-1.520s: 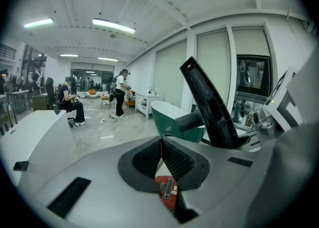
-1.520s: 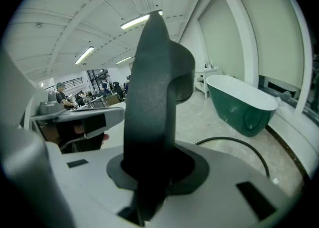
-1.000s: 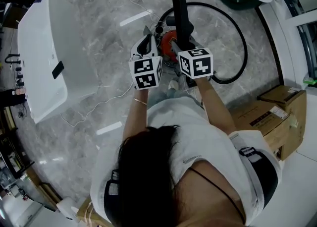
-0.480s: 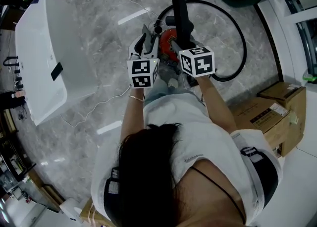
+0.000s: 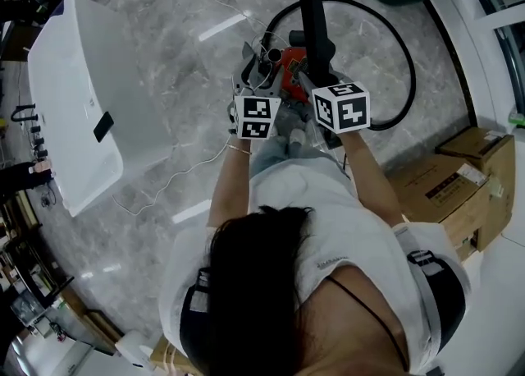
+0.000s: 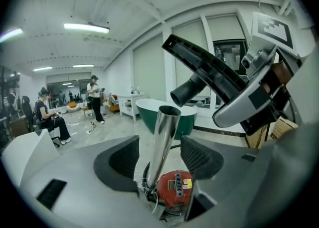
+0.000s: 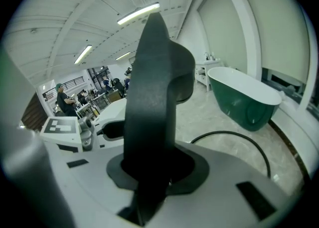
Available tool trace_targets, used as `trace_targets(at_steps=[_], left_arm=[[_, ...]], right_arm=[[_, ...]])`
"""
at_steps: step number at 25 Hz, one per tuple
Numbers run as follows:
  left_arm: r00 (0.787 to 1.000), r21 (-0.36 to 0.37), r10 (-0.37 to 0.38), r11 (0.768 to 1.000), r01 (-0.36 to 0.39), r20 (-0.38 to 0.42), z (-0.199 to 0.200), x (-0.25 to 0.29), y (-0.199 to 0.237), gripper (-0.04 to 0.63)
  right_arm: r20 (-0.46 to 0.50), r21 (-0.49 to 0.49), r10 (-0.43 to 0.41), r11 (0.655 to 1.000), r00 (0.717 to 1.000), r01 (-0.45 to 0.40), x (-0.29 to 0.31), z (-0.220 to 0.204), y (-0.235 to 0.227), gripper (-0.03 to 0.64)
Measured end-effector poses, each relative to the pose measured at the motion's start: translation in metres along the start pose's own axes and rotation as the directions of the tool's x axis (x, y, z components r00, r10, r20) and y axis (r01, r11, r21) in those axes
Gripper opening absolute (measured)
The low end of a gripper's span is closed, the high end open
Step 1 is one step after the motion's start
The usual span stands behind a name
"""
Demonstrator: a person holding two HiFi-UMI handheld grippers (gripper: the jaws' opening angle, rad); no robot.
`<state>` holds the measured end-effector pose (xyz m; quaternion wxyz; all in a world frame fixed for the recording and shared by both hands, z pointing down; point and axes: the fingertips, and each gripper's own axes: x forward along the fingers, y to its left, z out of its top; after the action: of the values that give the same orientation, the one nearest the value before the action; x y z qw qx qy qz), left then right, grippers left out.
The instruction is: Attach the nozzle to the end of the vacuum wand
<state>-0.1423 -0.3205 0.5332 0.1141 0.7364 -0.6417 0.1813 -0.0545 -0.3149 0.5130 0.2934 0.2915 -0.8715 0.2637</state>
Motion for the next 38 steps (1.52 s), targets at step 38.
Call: trace_targets(at_steps=[38], left_arm=[[0.983,0.077,-0.184,0.98,0.184,-0.005,-0.029,0.038,-0.01,0.137]], right_arm=[[-0.11,-0.055,0.114,0.991,0.987,-0.121,-0.005,-0.015,0.017,0.084]])
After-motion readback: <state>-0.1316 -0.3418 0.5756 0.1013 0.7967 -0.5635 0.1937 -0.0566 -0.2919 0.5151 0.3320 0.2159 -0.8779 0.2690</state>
